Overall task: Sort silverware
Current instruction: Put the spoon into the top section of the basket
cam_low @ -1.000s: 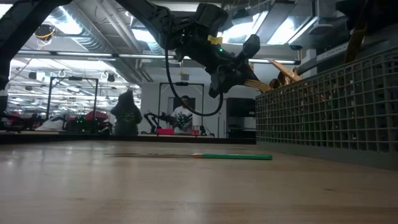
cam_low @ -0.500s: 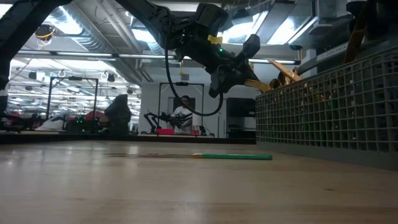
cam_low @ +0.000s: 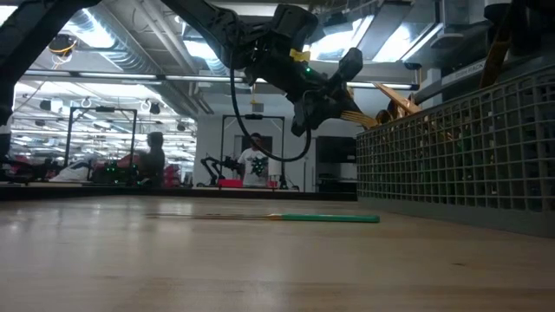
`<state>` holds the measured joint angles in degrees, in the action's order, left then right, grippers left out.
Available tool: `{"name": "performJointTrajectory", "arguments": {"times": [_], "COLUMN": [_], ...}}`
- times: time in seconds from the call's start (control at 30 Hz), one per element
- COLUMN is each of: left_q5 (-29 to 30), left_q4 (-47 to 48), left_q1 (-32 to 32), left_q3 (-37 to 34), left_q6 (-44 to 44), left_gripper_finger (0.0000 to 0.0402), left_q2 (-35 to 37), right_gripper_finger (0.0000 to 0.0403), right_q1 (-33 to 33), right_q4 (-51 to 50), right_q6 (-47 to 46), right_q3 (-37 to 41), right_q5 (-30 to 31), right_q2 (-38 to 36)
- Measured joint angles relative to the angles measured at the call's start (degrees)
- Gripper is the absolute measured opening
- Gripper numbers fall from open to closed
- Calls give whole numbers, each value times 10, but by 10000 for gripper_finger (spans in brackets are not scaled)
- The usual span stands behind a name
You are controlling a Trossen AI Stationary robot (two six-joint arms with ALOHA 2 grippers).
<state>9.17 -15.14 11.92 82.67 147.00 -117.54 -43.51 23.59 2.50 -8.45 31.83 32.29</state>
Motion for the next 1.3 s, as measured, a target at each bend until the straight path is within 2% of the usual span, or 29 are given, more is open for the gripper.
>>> {"name": "performJointTrajectory", "arguments": {"times": [0.5,0.63,0.73,1.07,1.17,1.3], "left_q5": [0,-10,-19,10,58,147], "left_q4": [0,-7,-18,-38,-59,-149], "left_q1": [0,2,-2,-25,-37,-64], "left_q3": [0,0,0,0,0,0], "left_q6": [-1,-23,-14,-15,-15,-11], "left_gripper_finger": [15,21,51,217,247,273], "left_q2": [0,0,0,-1,-1,0], "right_gripper_finger": [131,131,131,131,131,131], "right_q1": [0,0,0,0,0,0], "right_q4": [0,0,0,-1,0,-1], "right_q6": [0,0,0,0,0,0], "right_q3": [0,0,0,0,1,1], "right_q5": [0,0,0,0,0,0], "right_q2": [0,0,0,0,0,0]}}
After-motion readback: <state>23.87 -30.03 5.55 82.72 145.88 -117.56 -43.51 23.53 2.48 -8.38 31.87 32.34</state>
